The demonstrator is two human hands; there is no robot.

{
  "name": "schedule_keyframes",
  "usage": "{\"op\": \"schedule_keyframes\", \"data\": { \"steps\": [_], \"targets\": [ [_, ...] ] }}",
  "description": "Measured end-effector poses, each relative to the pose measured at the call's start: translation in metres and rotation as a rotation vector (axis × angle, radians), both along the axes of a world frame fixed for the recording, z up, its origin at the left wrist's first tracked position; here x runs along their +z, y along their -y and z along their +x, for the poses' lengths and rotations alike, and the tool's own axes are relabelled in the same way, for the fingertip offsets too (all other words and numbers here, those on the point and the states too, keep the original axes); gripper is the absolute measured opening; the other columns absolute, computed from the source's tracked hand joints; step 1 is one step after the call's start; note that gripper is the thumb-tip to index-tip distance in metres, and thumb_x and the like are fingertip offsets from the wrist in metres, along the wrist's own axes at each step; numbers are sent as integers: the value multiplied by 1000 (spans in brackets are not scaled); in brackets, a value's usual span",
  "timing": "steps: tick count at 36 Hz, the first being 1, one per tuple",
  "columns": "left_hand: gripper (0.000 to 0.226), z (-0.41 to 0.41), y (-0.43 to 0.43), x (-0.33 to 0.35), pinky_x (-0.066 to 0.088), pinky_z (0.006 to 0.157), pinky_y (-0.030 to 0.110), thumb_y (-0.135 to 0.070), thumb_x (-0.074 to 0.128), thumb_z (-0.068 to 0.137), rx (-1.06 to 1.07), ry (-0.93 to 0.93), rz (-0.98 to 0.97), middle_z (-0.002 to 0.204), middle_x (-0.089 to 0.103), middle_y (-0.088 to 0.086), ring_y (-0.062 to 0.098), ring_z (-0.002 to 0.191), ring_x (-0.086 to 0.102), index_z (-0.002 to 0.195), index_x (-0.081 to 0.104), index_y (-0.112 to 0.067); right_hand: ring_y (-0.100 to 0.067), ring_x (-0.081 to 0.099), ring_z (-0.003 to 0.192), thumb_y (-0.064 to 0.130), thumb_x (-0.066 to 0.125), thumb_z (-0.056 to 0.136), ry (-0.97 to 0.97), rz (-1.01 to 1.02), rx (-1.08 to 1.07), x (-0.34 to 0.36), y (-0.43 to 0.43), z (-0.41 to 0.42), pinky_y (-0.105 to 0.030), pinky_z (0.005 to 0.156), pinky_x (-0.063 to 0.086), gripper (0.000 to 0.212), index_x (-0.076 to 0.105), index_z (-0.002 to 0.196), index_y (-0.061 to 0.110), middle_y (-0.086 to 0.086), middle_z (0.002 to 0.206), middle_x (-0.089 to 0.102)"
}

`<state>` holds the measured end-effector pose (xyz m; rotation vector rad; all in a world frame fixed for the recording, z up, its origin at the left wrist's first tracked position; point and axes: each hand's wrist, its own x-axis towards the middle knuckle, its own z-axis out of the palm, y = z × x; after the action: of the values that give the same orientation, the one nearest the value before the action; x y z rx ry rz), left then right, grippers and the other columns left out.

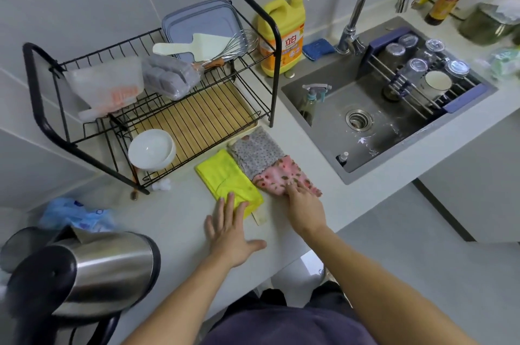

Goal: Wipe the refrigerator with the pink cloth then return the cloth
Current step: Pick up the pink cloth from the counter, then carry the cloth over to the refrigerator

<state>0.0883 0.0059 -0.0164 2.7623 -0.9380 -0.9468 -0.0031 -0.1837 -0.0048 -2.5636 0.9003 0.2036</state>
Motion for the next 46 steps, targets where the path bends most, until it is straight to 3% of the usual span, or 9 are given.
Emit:
{"op": "schedule_keyframes", "data": {
  "steps": [4, 7, 12, 18, 22, 26, 35, 42, 46],
  "targets": [
    [105, 4, 6, 12, 4, 125, 56, -68, 69, 83, 9, -25, -18, 171, -28, -6, 20, 157, -27, 163, 9, -38, -33, 55, 94, 16, 51, 104, 185, 176, -145, 17, 5, -11, -37, 71, 29, 11, 57, 100, 9, -13, 102, 63],
    [99, 11, 11, 25, 14, 124, 51, -63, 70, 84, 67, -54, -98, 174, -7, -4, 22, 161, -2, 162, 17, -35, -25, 48, 82, 23, 54, 104, 290, 259, -310, 29, 6, -26, -36, 67, 24, 16, 46, 92, 17, 0, 87, 55],
    [79, 16, 30, 43, 32, 119, 41, -48, 69, 88, 161, -109, -279, 169, 21, 1, 25, 154, 28, 156, 37, -24, -27, 66, 68, 30, 63, 96, 377, 445, -550, 58, 12, -56, -34, 53, 49, 10, 56, 95, 23, 1, 85, 68],
    [47, -7, 84, 68, 43, 97, 29, -26, 72, 97, 173, -295, -441, 142, 47, -1, 15, 122, 57, 139, 53, -20, -21, 70, 83, 21, 64, 95, 501, 561, -753, 83, 38, -110, -25, 61, 52, 3, 66, 97, 22, 3, 90, 73],
    [28, -41, 134, 84, 49, 83, 19, -14, 68, 100, 249, -501, -581, 137, 61, -1, 7, 106, 65, 126, 59, -22, -3, 68, 79, 26, 64, 100, 616, 542, -891, 92, 66, -163, -13, 60, 48, 8, 69, 93, 25, 9, 87, 74],
    [17, -78, 187, 111, 55, 85, 37, -10, 53, 107, 549, -802, -817, 122, 71, 12, 30, 105, 72, 118, 66, -11, 2, 68, 78, 35, 64, 102, 722, 475, -1022, 106, 96, -222, -13, 62, 47, 16, 72, 90, 28, 18, 81, 74],
    [23, -184, 306, 139, 57, 90, 41, -12, 52, 107, 323, -898, -782, 115, 74, 14, 31, 102, 72, 124, 65, -4, -3, 56, 57, 32, 79, 92, 864, 307, -1284, 119, 153, -361, -18, 57, 44, 24, 68, 76, 19, 8, 67, 68],
    [20, -274, 382, 146, 57, 91, 40, -11, 50, 107, 308, -1039, -847, 108, 73, 12, 26, 96, 72, 120, 64, -8, -13, 70, 75, 27, 81, 90, 860, 232, -1469, 113, 185, -450, -35, 73, 54, 14, 70, 81, 27, 15, 75, 73],
    [21, -303, 405, 148, 56, 90, 41, -14, 50, 108, 224, -1030, -796, 110, 74, 13, 28, 98, 73, 122, 65, -8, -13, 71, 73, 40, 77, 94, 906, 197, -1576, 119, 194, -482, -31, 70, 53, 23, 72, 76, 27, 17, 71, 73]
  ]
}}
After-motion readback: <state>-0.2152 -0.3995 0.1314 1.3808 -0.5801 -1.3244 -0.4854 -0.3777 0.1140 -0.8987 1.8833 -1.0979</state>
